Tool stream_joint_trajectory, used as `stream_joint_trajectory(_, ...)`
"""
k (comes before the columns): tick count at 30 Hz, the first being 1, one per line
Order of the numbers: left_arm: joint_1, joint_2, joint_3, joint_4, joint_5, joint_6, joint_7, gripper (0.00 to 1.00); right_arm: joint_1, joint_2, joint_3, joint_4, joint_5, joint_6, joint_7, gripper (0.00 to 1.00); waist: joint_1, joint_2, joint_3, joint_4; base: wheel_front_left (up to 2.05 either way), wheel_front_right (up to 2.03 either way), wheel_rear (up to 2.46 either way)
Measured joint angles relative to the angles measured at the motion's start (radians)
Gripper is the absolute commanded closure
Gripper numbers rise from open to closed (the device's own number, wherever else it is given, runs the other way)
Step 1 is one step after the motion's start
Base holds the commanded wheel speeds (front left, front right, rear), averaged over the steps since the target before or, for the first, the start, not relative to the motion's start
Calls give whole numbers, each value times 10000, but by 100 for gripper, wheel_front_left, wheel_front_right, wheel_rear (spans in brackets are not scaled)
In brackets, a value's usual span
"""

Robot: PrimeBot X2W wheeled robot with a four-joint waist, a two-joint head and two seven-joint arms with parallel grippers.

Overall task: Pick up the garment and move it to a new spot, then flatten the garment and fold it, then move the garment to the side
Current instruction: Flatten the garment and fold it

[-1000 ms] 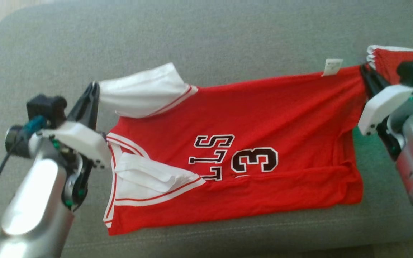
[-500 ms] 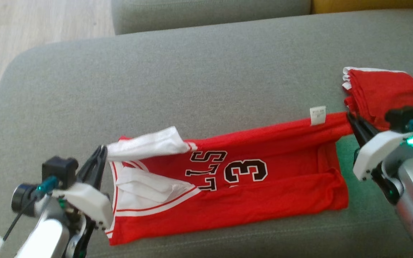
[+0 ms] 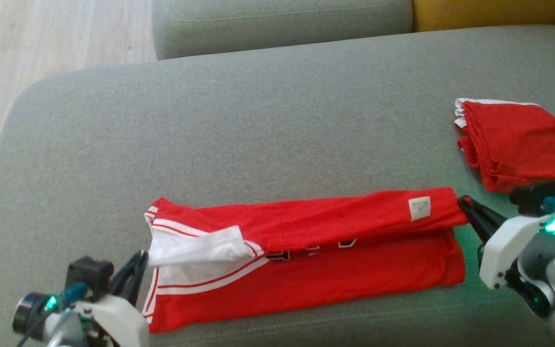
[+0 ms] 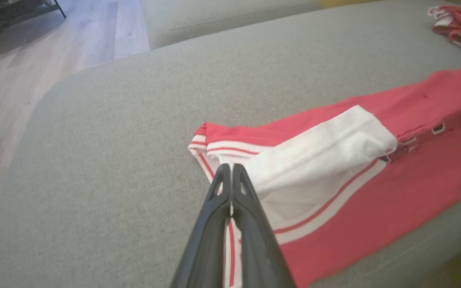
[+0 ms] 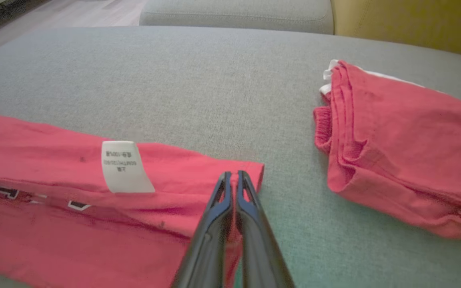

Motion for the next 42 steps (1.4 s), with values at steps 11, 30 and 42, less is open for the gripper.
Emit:
stream_joint_trajectory(11, 350, 102, -464, 219, -203, -192, 840, 0, 1214, -79, -698, -1160, 15, 0, 1741, 0, 1, 0, -105, 72, 0, 0, 0)
stream_joint_trajectory(30, 56, -1620, 1413, -307, -1114, 1076, -2667, 0, 1724, 2435, -3883, -3822, -1699, 0, -382, 0, 1, 0, -613, 262, 0, 0, 0)
stream_joint_trajectory(42, 551, -2847, 2330, -71, -508, 332, -3200, 0, 3236, 3816, -4272, -4305, -3304, 0, -1801, 0, 0, 0, -827, 436, 0, 0, 0)
